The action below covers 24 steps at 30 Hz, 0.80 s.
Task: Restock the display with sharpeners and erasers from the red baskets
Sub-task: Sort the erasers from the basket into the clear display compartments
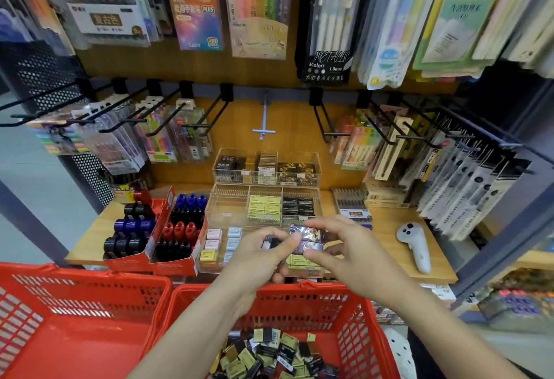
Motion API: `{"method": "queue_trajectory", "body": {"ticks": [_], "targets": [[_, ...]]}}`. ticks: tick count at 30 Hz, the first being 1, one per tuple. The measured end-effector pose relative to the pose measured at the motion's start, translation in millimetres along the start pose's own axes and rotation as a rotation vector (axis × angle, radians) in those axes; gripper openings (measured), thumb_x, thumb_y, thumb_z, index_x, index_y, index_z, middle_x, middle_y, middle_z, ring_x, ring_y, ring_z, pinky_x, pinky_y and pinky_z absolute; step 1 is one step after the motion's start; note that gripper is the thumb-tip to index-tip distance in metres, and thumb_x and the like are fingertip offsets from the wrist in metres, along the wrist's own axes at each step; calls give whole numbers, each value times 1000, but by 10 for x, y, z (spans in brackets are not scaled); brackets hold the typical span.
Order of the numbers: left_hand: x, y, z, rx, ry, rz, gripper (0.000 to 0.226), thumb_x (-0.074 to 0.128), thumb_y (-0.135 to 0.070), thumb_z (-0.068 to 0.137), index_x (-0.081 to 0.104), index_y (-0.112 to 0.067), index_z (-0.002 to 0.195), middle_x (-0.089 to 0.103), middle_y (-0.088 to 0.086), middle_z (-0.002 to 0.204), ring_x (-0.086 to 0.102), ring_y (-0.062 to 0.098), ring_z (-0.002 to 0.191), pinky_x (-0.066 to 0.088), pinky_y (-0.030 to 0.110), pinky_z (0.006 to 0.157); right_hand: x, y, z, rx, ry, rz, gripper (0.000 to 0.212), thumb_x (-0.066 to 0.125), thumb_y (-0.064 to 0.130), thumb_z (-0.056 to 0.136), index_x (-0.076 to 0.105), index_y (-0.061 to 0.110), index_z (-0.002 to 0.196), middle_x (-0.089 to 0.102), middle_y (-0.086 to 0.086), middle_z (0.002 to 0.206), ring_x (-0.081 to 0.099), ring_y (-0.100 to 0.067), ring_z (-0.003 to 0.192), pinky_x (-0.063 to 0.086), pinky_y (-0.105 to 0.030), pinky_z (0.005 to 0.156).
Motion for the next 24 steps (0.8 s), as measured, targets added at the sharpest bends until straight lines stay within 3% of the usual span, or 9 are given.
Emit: {"method": "queue_trajectory", "body": {"ticks": [7,14,17,20,22,24], "targets": [[4,25,65,57,-1,5,22,76,-36,81,69,-16,84,56,-6,58,48,13,50,41,22,44,30,-26,0,-113,-14,-124,59,73,47,82,50,39,137,37,34,117,54,9,93,44,-6,82],[-113,-118,498,76,-37,12,26,75,-32,84,67,-10,94,55,4,63,51,14,54,41,22,46,10,-4,551,-297,-110,-505,52,73,36,83,60,17,130,55,6,113,53,-15,108,48,-30,91],[-192,-216,831,52,-35,50,25,76,-34,82,71,-17,99,64,-2,67,56,9,54,46,20,51,10,-205,902,-262,-82,-505,55,70,36,86,56,14,133,55,2,119,50,-16,114,45,-31,96],[-342,-291,1248,59,-68,131,19,73,-20,87,69,-22,105,69,-1,82,60,8,59,49,19,54,-62,-507,1342,-166,-87,-539,57,65,39,90,49,14,139,51,0,125,46,-17,120,38,-28,103],[-439,-339,1564,173,-178,354,20,71,-12,88,66,-24,103,69,-2,100,65,11,76,51,21,61,-119,-678,1647,-62,-64,-537,57,60,39,94,43,15,143,45,-3,133,41,-20,128,33,-31,109],[-483,-390,1825,298,-281,618,21,70,-15,89,63,-27,104,66,-7,110,63,15,97,53,27,80,-142,-777,1922,50,-26,-532,56,54,37,97,37,15,146,38,-9,143,34,-26,136,29,-37,115]]}}
Point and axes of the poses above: each hand's wrist, its own z-axis towards the middle knuckle, its own x-axis out of the palm, y = z × x, the point moved 1 cm from there along z, towards the middle knuckle
